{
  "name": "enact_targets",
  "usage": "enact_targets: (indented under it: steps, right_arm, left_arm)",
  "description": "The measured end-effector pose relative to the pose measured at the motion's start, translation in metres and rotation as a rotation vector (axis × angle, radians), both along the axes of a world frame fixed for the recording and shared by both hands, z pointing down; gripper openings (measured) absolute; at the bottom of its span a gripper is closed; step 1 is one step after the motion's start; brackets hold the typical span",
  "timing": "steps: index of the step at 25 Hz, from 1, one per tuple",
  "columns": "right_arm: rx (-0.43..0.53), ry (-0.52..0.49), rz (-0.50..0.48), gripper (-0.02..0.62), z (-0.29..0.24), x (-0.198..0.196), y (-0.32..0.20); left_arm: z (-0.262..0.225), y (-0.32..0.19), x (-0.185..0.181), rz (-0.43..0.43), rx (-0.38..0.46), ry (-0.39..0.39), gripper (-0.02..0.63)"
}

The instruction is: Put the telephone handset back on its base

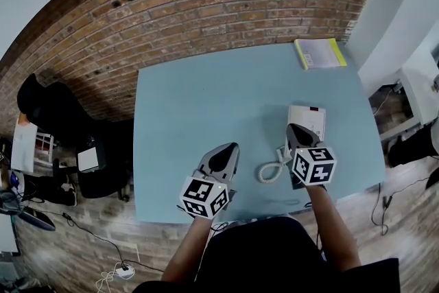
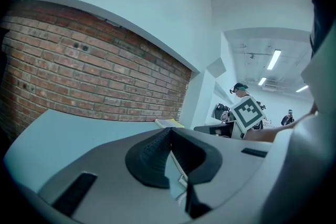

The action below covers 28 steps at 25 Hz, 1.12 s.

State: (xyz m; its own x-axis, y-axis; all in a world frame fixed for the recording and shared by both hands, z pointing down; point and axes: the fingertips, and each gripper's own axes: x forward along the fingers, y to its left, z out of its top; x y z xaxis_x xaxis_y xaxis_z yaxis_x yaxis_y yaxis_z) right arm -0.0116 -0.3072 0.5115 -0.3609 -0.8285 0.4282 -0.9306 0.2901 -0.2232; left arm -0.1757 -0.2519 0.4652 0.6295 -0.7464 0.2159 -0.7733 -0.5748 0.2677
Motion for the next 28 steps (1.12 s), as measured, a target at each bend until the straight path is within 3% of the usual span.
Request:
enact_targets:
  steps: [6, 17, 28]
  right_arm:
    - [0.060, 0.003, -0.006, 0.012, -0.020, -0.016, 0.011]
    - [0.089, -0.027, -0.011, 0.012, -0.026, -0.044, 0.014]
    - [0.197, -0.068, -0.112, 0.012, -0.060, -0.058, 0.018]
  left_arm:
    - [-0.002, -0.001, -0.008, 0.021, 0.014, 0.017, 0.009]
    - [0.012, 0.005, -0.033, 0.015, -0.005, 0.026, 0.009]
    - [0.009, 0.003, -0.024, 0.031, 0.009, 0.018, 0.009]
